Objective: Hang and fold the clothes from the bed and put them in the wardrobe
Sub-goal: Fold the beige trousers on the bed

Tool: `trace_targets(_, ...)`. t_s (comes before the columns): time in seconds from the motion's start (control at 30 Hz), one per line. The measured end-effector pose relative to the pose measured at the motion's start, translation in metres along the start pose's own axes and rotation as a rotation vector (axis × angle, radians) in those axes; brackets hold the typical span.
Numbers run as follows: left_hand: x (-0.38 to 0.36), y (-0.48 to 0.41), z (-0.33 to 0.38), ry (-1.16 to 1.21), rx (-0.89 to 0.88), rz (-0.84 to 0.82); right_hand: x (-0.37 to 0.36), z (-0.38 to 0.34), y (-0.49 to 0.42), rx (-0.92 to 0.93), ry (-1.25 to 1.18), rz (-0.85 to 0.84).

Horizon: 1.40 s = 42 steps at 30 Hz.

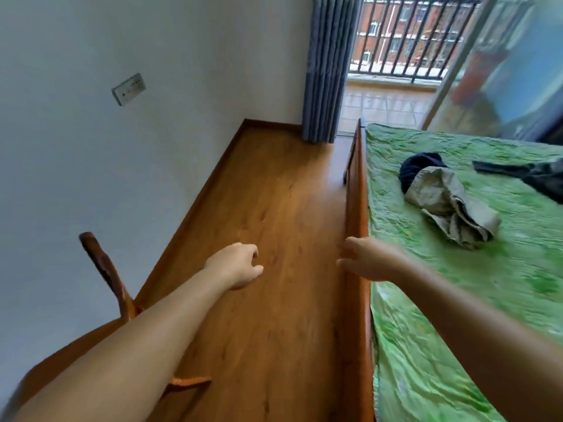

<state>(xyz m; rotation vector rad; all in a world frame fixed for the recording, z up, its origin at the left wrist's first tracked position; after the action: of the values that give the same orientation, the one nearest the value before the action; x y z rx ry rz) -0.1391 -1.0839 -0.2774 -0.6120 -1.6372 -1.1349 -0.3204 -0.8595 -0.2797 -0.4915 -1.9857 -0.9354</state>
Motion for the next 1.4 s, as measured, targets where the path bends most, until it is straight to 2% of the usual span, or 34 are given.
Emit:
trace_targets(0.23,0.042,-0.120,0.089,-0.041,-0.252,0.034,0.036,0.110,-0.029,-0.283,-0.136,0.043)
trace_targets(0.57,0.135,-0.342,0.230,-0.156,-0.416,0.005,0.132,0.259,-0.141,-0.479,-0.319,0.096)
trace_targets(0.83,0.189,-0.469,0.375,-0.317,-0.692,-0.044,0.174,0.367,-0.170,-0.676,-0.446,0.144)
trace_targets(1.17,0.208,-0.662,0.527,-0.563,-1.027,-0.097,0.213,0.459,-0.287,-0.887,-0.605,0.202)
trace_targets(1.27,0.209,-0.732,0.552,-0.624,-1.081,-0.144,0.216,0.475,-0.337,-0.983,-0.668,0.166)
trace_targets(1.4,0.203,-0.813,0.573,-0.815,-1.138,-0.163,0.214,0.484,-0.409,-1.017,-0.749,0.080)
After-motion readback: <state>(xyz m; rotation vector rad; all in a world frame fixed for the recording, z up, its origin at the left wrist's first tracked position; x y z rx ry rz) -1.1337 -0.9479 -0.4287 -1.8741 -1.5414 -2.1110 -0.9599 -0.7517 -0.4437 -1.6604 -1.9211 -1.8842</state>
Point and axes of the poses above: each hand's wrist, its own y-axis away from the middle knuckle, its own x-axis out of the back of the hand, z = x × y, the point moved 2 cm from there along -y, towards the middle knuckle, and after that the axes turned 15 degrees about -y, right-handed, at the moved point
